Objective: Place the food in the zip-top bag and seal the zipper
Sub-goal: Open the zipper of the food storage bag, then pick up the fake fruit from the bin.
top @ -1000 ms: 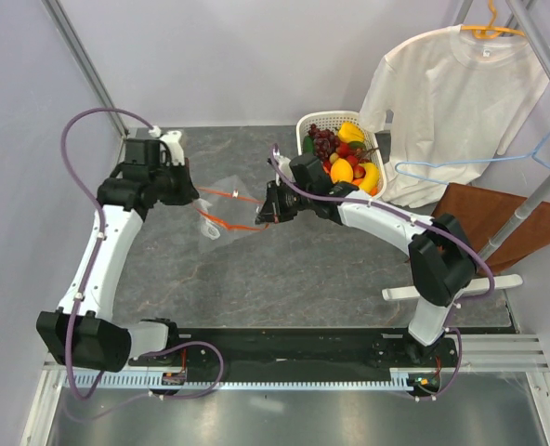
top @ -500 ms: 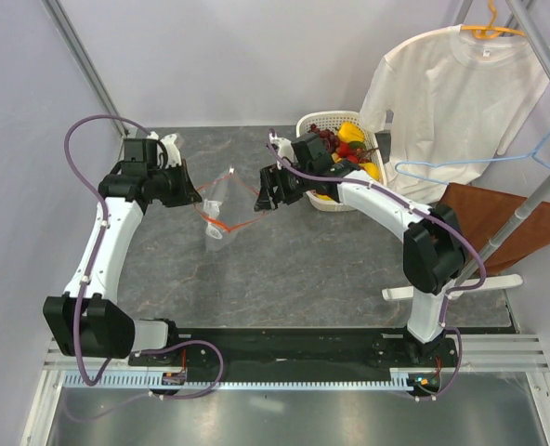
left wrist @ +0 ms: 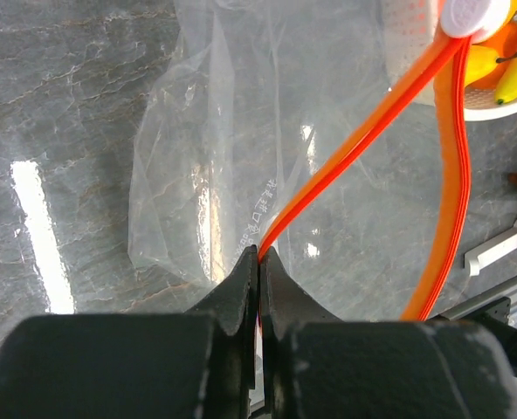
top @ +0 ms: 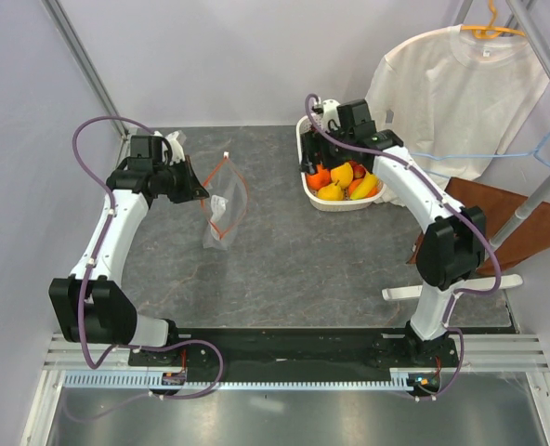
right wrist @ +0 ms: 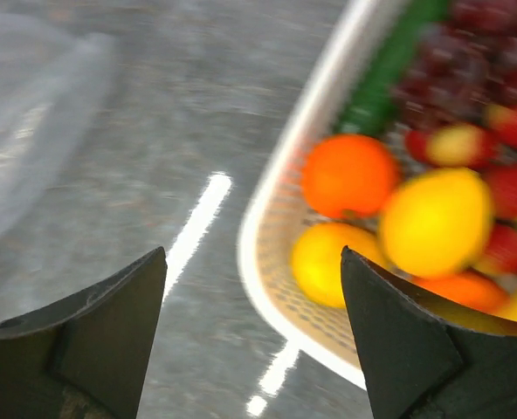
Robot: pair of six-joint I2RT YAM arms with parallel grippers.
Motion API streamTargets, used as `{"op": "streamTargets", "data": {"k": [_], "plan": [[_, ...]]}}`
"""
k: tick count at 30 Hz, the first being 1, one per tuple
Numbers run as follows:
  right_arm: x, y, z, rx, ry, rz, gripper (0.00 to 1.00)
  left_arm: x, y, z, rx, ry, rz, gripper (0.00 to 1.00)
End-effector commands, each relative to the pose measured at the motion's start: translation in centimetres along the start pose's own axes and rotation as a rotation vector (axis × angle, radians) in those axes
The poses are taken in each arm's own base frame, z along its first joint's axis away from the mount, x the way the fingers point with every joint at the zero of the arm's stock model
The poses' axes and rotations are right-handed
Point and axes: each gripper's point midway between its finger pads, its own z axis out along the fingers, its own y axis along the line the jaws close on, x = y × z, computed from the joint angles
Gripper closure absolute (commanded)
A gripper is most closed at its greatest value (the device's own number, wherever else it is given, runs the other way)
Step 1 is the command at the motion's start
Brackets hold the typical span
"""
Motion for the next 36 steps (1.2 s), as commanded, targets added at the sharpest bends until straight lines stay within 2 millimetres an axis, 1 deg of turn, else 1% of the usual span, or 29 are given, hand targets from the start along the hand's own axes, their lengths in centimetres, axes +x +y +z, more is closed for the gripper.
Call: {"op": "streamTargets", "data": {"k": [1,2,3,4,5,7,9,10,16,17,26,35,36], "plan": [[-0.3,-5.1,-2.7,0.249,0.011,-0.071,0.15,-0.9,-0.7,0.0,0.035,-0.034,-0.02,0.98],[0.8,-5.7,-2.4,0.262,0.036,-0.066,0.18,-1.0,-0.7,0.0,0.037,-0.036,-0.017,0.98],[1.1,-6.8,-2.5,0.297,0.04,-0.051,0.19,-0.9,-0.8,0.0,0.04,-0.035,-0.02,0.98],[1.6,-7.1,-2.5,0.308,0.047,-0.041,0.2,-1.0,-0.9,-0.1,0.041,-0.038,-0.022,0.98],[2.7,-7.4,-2.3,0.312,0.066,-0.027,0.21,-1.1,-1.0,-0.2,0.048,-0.04,-0.02,0.98],[3.0,-8.4,-2.3,0.346,0.053,-0.012,0.22,-1.0,-1.1,-0.2,0.05,-0.04,-0.023,0.98],[3.9,-8.7,-1.8,0.348,0.059,-0.001,0.22,-1.0,-1.1,-0.2,0.05,-0.041,-0.022,0.98],[4.2,-9.3,-1.6,0.374,0.065,0.002,0.21,-0.9,-1.0,-0.2,0.05,-0.04,-0.023,0.98],[6.4,-9.8,0.4,0.358,0.122,0.022,0.21,-0.9,-1.2,-0.4,0.054,-0.043,-0.019,0.98],[6.5,-9.4,0.8,0.333,0.125,0.024,0.21,-0.9,-1.1,-0.4,0.053,-0.045,-0.017,0.98],[8.5,-9.3,3.1,0.307,0.173,0.114,0.2,-0.9,-1.0,-0.1,0.05,-0.04,-0.023,0.98],[11.1,-9.3,5.6,0.304,0.232,0.181,0.13,-0.9,-0.9,0.2,0.05,-0.034,-0.028,0.98],[11.7,-9.3,6.0,0.305,0.244,0.184,0.13,-0.9,-0.9,0.3,0.051,-0.032,-0.027,0.98]]}}
